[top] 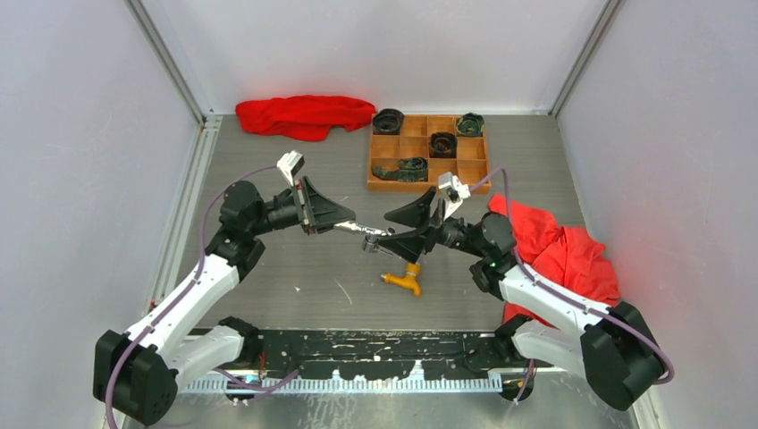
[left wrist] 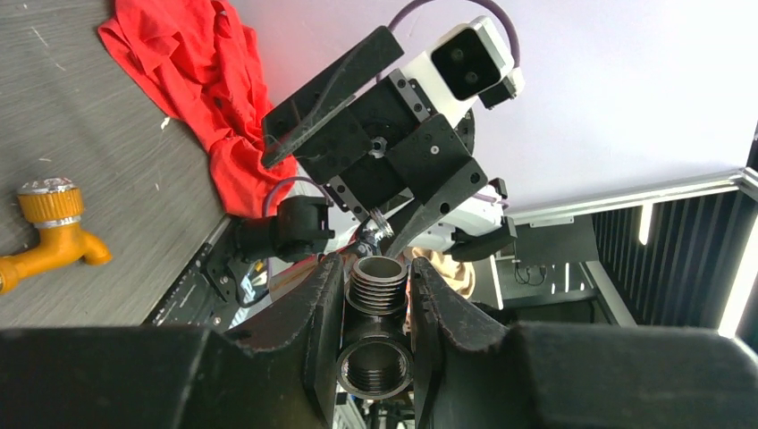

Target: Install the water faucets

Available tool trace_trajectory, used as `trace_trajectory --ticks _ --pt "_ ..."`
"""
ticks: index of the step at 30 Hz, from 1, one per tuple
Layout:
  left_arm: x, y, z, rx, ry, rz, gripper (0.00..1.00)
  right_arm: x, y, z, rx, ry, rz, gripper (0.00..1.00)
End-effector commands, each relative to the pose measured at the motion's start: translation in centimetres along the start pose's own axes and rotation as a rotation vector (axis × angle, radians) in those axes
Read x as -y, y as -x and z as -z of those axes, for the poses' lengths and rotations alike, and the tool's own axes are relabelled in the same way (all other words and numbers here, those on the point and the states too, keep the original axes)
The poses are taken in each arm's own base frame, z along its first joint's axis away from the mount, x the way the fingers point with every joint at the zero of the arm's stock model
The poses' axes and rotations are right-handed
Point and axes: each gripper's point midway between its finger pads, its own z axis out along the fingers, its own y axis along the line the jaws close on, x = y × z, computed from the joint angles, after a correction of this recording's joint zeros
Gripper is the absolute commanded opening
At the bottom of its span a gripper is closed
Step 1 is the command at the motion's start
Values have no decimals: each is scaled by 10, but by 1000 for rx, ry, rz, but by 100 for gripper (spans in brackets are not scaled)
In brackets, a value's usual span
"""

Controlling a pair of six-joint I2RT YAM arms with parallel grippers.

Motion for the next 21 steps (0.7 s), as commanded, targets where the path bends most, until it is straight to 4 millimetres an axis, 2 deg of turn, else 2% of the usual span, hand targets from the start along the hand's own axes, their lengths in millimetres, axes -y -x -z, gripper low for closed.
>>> trace_trajectory --ticks 1,4,12,17,19,21 --pt "40 1 4 -12 -106 -112 0 -20 19 -10 54 85 63 80" --pt "37 2 4 0 -103 -110 0 -25 14 -16 37 116 19 72" --pt "32 1 5 10 -93 -103 0 -31 14 -23 63 156 -51 66" --pt "28 1 5 15 -83 -103 0 -35 14 -28 60 181 -98 49" --pt "25 1 5 15 -77 -99 0 -37 15 -28 70 193 -128 46" --pt "24 1 5 16 -75 -102 0 -38 15 -28 74 202 -157 37"
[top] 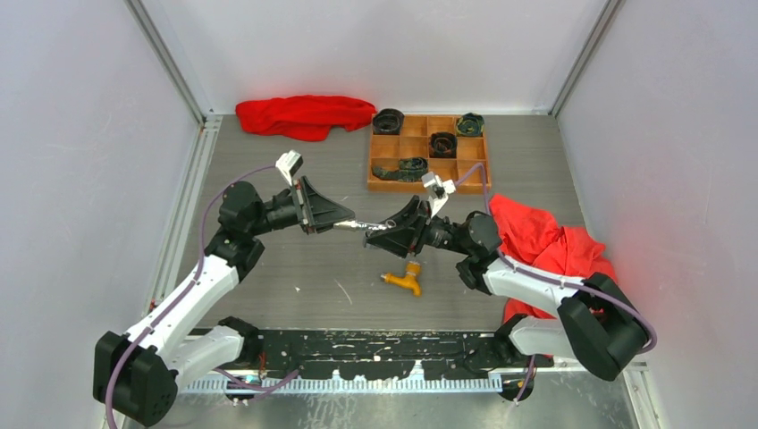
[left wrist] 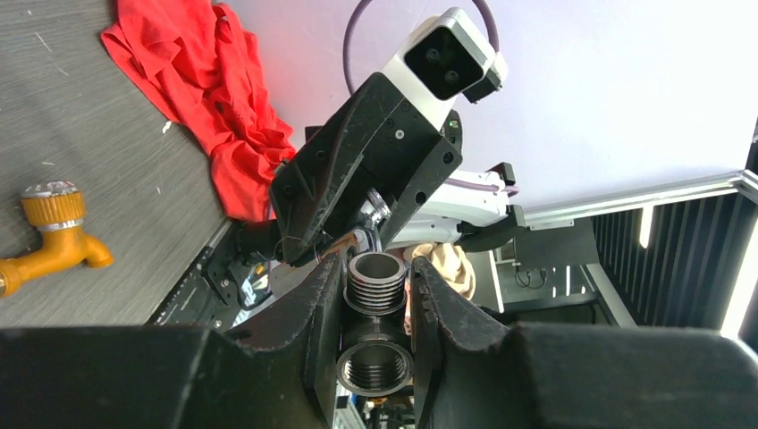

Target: Install the water faucets

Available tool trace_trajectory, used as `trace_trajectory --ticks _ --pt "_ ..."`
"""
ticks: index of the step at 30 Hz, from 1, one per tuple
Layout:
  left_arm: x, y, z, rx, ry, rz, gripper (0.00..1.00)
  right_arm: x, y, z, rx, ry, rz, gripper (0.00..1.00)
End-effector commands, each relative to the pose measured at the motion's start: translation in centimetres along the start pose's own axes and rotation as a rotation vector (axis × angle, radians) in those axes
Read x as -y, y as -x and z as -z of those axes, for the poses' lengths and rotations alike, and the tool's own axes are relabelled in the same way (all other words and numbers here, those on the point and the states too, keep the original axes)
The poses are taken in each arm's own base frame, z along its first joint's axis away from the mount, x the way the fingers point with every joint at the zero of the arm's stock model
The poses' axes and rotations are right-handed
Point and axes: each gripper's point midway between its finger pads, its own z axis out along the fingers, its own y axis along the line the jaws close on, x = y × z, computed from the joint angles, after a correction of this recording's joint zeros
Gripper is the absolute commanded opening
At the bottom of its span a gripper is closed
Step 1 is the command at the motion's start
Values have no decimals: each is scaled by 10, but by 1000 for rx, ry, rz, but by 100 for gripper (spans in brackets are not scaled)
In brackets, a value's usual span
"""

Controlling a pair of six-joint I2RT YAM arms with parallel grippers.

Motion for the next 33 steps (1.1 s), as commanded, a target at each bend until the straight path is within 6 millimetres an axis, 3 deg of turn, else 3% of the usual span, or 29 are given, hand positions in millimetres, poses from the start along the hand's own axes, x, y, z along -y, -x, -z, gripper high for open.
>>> trace_trajectory --ticks 1,7,13,15,19,20,23,27,33 --pt "20 2 4 18 -63 -94 0 -24 27 -9 76 97 -12 35" --pt "11 9 4 70 -22 -137 0 -25 28 -13 60 89 -261 13" --pt "0 17 5 128 22 -245 0 -27 23 -23 -41 99 -612 8" --pt "-8 20 5 149 44 -269 0 -21 21 -23 -51 75 -725 2" --pt "-24 25 5 183 76 -283 0 -7 13 -20 -55 22 -934 2" --pt "-28 26 4 187 84 -278 0 -10 17 -19 -41 41 -957 4" --pt "-40 25 3 186 98 -246 0 -15 26 -18 -19 83 -990 30" --pt "-53 26 1 202 106 -204 0 -20 36 -19 4 104 -984 53" --pt "-72 26 1 226 127 -134 0 -22 45 -18 38 111 -984 67"
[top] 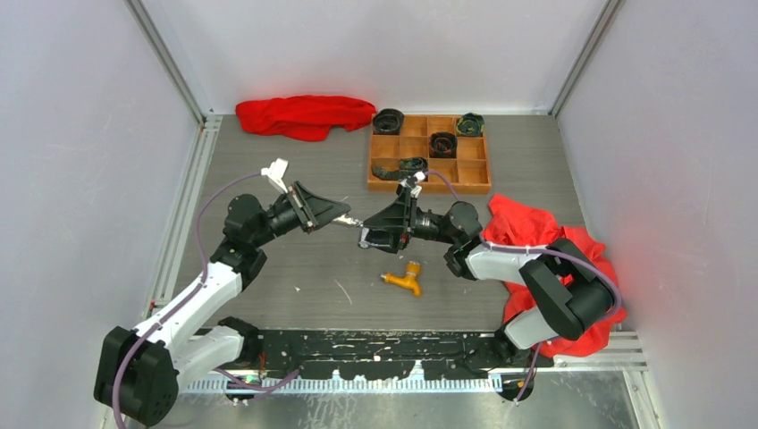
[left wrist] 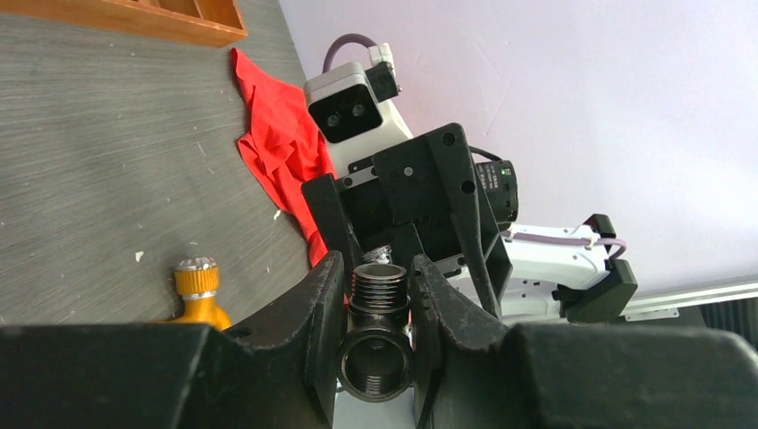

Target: Install the water faucets

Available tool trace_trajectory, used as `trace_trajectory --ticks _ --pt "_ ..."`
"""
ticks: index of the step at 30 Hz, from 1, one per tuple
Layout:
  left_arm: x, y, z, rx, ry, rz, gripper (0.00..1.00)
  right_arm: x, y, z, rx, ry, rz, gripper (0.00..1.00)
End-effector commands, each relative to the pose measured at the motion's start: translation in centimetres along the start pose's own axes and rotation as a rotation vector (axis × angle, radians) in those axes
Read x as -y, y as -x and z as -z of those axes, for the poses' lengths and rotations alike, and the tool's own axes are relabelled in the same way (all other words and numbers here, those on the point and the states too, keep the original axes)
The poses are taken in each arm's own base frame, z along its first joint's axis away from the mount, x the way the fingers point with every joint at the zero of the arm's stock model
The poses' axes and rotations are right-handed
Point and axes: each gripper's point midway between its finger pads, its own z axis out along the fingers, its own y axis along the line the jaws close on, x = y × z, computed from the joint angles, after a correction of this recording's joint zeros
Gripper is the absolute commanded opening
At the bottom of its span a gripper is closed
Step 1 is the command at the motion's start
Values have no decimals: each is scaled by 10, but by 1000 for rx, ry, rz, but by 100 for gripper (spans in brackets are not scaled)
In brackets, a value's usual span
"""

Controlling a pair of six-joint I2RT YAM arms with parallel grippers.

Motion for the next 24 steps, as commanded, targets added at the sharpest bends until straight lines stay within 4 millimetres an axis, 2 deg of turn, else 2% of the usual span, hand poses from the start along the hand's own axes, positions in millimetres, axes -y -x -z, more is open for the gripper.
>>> trace_trajectory --ticks 1,15,24 --pt "-17 -8 -2 -4 19 15 0 -67 -6 1 15 204 119 67" --pt "-41 -11 4 24 104 46 0 -78 -3 9 59 237 140 76" --pt "-46 -5 9 78 151 54 0 -61 2 9 91 173 125 79"
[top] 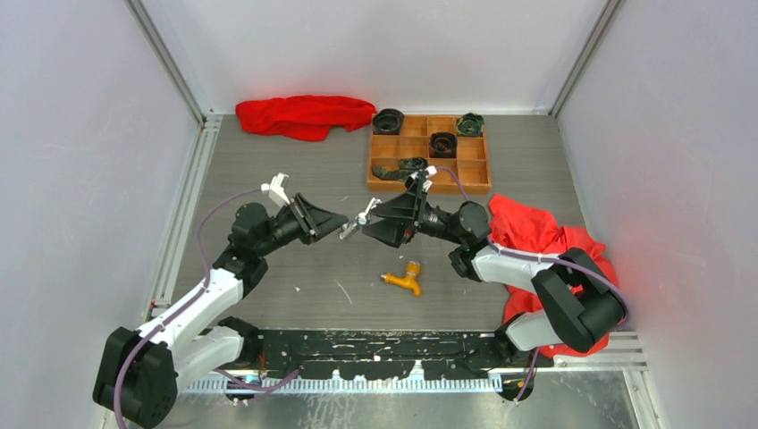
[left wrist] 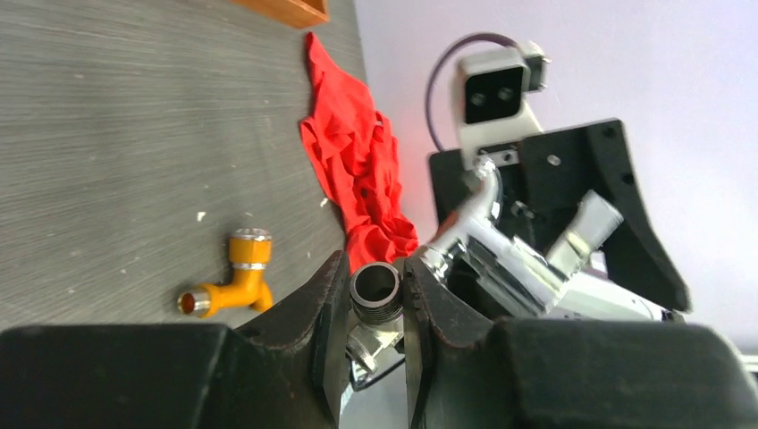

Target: Install the water faucets

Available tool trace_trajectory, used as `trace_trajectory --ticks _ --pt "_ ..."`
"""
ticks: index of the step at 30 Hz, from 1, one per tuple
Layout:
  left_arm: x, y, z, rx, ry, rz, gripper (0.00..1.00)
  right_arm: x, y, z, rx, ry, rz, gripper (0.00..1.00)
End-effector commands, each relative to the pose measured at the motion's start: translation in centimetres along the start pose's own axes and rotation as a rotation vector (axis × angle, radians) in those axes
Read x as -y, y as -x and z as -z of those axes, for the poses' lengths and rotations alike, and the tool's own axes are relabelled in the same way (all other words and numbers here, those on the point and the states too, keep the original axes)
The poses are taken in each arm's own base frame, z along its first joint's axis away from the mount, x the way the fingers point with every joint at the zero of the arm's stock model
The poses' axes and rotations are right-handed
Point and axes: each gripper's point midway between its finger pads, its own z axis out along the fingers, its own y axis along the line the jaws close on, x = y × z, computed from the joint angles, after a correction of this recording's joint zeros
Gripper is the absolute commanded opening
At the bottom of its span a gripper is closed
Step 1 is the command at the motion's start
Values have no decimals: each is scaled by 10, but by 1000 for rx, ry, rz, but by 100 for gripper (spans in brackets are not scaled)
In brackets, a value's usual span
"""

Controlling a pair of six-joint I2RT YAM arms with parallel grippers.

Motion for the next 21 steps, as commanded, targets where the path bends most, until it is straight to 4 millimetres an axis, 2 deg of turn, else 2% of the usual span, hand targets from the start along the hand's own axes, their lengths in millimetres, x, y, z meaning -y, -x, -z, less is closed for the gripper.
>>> trace_trajectory --ticks 1,10,16,21 --pt "-2 6 2 39 15 -37 0 -31 -7 2 7 99 116 79" --pt "-5 5 -3 40 -12 26 0 -13 -3 -1 5 27 167 79" --pt "-1 8 -4 41 -11 50 0 -9 -5 -1 -7 -72 294 79" --pt "0 8 -6 24 7 77 0 -16 -10 -2 -52 -142 443 79"
